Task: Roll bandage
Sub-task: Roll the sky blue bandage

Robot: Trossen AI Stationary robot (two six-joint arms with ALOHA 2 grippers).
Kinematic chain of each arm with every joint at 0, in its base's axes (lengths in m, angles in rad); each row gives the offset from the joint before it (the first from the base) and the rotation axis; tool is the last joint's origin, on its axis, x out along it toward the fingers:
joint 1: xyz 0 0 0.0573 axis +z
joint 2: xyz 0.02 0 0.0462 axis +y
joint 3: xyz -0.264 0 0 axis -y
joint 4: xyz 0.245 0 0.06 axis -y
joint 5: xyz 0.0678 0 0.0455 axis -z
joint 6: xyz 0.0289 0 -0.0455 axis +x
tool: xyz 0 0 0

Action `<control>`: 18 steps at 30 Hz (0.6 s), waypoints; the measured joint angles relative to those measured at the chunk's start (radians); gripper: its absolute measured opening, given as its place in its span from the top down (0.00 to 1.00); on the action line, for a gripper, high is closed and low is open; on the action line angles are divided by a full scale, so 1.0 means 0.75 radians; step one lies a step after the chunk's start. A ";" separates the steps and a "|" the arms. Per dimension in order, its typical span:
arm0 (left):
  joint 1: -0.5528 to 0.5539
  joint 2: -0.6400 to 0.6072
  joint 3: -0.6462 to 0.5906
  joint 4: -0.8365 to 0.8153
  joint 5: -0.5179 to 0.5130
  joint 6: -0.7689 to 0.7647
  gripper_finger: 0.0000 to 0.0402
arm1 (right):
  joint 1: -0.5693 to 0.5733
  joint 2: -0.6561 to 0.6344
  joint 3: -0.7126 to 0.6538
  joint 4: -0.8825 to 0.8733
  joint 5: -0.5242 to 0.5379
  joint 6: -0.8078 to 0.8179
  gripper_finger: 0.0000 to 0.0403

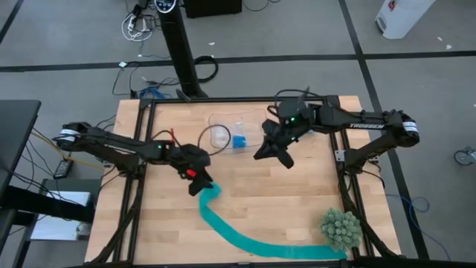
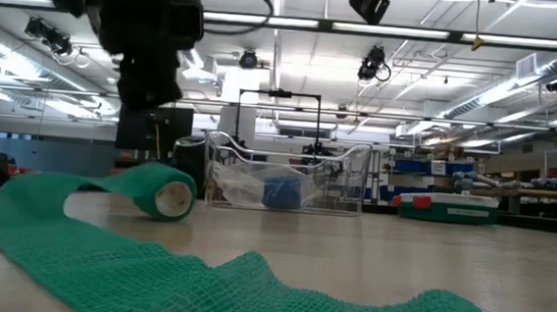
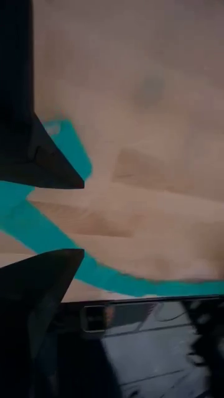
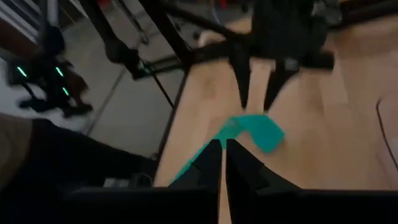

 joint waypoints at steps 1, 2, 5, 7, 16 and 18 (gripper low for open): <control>0.000 -0.029 0.011 -0.033 -0.038 -0.013 0.59 | 0.007 0.019 0.006 0.005 -0.001 -0.010 0.94; 0.000 -0.059 0.018 -0.067 -0.070 -0.032 0.60 | 0.011 0.040 0.014 -0.012 -0.001 -0.018 0.92; 0.000 -0.140 0.052 -0.096 -0.148 -0.090 0.61 | 0.029 0.129 0.049 -0.059 -0.001 -0.060 0.89; 0.000 -0.187 0.062 -0.149 -0.170 -0.134 0.61 | 0.036 0.192 0.093 -0.065 -0.005 -0.083 0.87; -0.046 -0.293 0.203 -0.510 -0.301 -0.182 0.61 | 0.096 0.451 0.373 -0.206 -0.023 -0.328 0.76; -0.057 -0.293 0.240 -0.546 -0.324 -0.169 0.61 | 0.116 0.525 0.434 -0.262 0.000 -0.374 0.72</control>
